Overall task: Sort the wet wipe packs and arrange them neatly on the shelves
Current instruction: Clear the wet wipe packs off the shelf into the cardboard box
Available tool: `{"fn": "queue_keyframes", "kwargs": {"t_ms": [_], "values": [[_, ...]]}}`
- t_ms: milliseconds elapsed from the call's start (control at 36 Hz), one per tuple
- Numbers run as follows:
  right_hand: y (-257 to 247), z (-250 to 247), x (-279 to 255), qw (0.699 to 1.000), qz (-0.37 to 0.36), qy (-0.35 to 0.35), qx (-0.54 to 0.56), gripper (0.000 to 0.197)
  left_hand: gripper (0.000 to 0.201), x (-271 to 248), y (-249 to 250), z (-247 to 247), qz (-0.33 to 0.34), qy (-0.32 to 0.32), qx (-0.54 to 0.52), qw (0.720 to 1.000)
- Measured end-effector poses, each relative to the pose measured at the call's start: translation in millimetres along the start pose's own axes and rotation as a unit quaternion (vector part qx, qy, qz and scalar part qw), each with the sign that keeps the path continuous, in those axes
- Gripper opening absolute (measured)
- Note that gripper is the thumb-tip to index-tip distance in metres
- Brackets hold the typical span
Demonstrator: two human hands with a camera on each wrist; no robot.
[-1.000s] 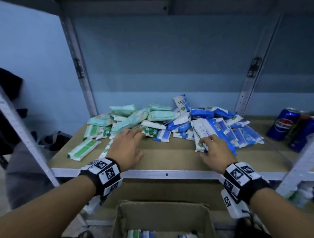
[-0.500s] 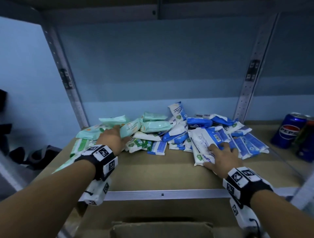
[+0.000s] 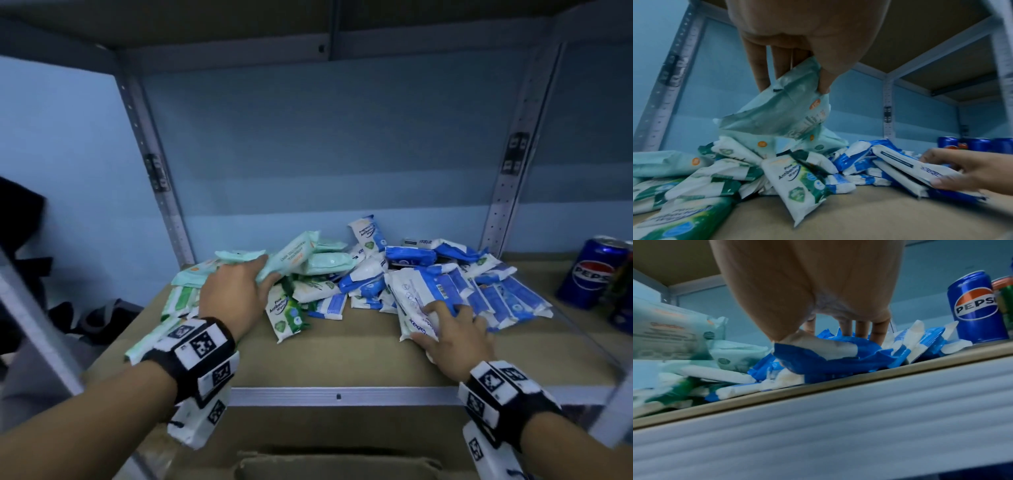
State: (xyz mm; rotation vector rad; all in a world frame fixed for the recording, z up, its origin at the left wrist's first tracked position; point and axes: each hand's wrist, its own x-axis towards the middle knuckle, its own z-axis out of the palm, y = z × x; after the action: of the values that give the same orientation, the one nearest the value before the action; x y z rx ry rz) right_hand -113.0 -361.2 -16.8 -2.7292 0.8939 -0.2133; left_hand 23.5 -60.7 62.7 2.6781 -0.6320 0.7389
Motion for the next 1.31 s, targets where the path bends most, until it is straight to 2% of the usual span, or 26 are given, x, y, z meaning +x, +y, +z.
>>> {"fn": "queue_keyframes", "kwargs": {"t_ms": [167, 250, 333, 389, 472, 583, 694, 861, 1055, 1194, 1305], "values": [[-25.8, -2.7, -31.3, 0.997, -0.051, 0.031, 0.058, 0.046, 0.033, -32.2, 17.1, -10.6, 0.096, 0.016, 0.001, 0.995], [-39.6, -4.8, -43.5, 0.995, -0.079, 0.036, 0.046, 0.051, 0.036, -47.7, 19.5, -4.7, 0.138, 0.027, 0.026, 0.990], [-50.1, -1.4, -51.1, 0.995, -0.097, 0.018, 0.003, 0.059, 0.038, -62.7, 17.1, 6.5, 0.147, 0.032, 0.054, 0.987], [-54.6, 5.1, -54.3, 0.994, -0.105, -0.014, -0.028, 0.061, 0.037, -72.8, 14.4, 16.5, 0.142, 0.018, 0.054, 0.988], [-58.3, 16.3, -57.6, 0.991, -0.099, -0.065, -0.066, 0.058, 0.037, -86.9, 7.4, 32.2, 0.122, -0.047, 0.042, 0.991], [-61.3, 21.3, -56.3, 0.991, -0.082, -0.080, -0.063, 0.053, 0.047, -98.0, 3.4, 40.9, 0.070, -0.137, 0.012, 0.988], [-62.4, 23.9, -53.4, 0.991, -0.072, -0.088, -0.073, 0.055, 0.058, -100.8, 6.5, 47.7, 0.066, -0.169, -0.002, 0.983], [-61.2, 29.8, -52.6, 0.992, -0.070, -0.079, -0.073, 0.050, 0.072, -79.6, 10.7, 62.9, -0.053, -0.221, -0.043, 0.973], [-54.8, 38.8, -58.6, 0.992, -0.094, -0.036, -0.081, 0.050, 0.076, -75.2, 2.9, 69.3, -0.062, -0.183, -0.042, 0.980], [-50.7, 46.3, -72.8, 0.989, -0.121, 0.027, -0.081, 0.050, 0.075, -95.2, 2.6, 66.0, -0.055, -0.152, -0.060, 0.985], [-45.9, 52.5, -90.6, 0.987, -0.136, 0.057, -0.060, 0.052, 0.075, -116.5, -2.6, 64.5, -0.024, -0.126, -0.060, 0.990]]}}
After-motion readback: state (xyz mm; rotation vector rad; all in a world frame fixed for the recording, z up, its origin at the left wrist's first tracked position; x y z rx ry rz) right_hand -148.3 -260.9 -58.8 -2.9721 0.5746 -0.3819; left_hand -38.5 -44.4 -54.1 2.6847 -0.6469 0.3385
